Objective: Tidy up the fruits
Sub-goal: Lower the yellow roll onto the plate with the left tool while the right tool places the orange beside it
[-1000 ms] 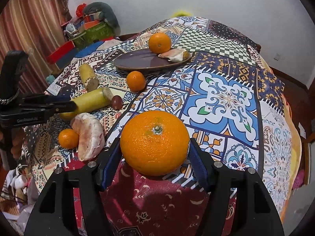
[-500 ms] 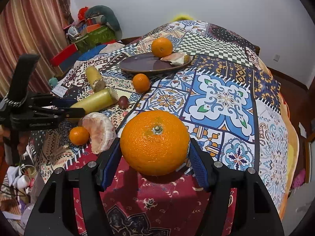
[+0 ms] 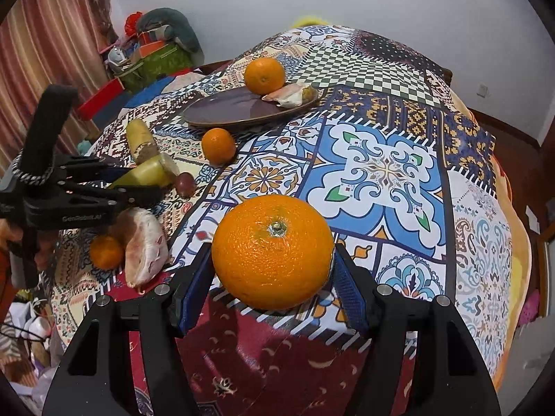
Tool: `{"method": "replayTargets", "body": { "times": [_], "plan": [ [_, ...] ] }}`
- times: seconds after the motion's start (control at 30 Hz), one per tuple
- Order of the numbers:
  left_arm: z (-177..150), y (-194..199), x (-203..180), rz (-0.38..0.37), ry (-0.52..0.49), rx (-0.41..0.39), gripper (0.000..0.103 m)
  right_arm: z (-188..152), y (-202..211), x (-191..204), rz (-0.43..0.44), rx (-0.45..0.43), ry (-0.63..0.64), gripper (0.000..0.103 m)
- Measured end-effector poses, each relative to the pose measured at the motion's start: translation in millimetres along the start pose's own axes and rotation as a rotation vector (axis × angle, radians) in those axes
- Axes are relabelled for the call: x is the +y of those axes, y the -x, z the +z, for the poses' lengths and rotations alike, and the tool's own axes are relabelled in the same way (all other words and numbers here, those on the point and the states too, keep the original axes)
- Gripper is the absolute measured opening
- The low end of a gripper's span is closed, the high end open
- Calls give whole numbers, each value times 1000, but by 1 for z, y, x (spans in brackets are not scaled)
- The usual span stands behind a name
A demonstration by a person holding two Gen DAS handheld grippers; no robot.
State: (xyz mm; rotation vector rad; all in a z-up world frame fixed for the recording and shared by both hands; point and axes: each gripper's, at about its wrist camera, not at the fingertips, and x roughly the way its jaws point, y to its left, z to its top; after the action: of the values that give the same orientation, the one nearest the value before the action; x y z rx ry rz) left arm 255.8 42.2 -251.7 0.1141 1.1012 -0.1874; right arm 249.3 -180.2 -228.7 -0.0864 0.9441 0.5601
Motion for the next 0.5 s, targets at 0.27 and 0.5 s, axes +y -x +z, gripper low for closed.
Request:
{"method": "replayTargets", "body": {
  "times": [0.27, 0.5],
  "plan": [
    [-7, 47, 17, -13, 81, -96, 35, 15, 10, 2, -15, -42, 21, 63],
    [-1, 90, 27, -9, 122, -213, 33, 42, 23, 10, -22, -117, 48, 63]
  ]
}}
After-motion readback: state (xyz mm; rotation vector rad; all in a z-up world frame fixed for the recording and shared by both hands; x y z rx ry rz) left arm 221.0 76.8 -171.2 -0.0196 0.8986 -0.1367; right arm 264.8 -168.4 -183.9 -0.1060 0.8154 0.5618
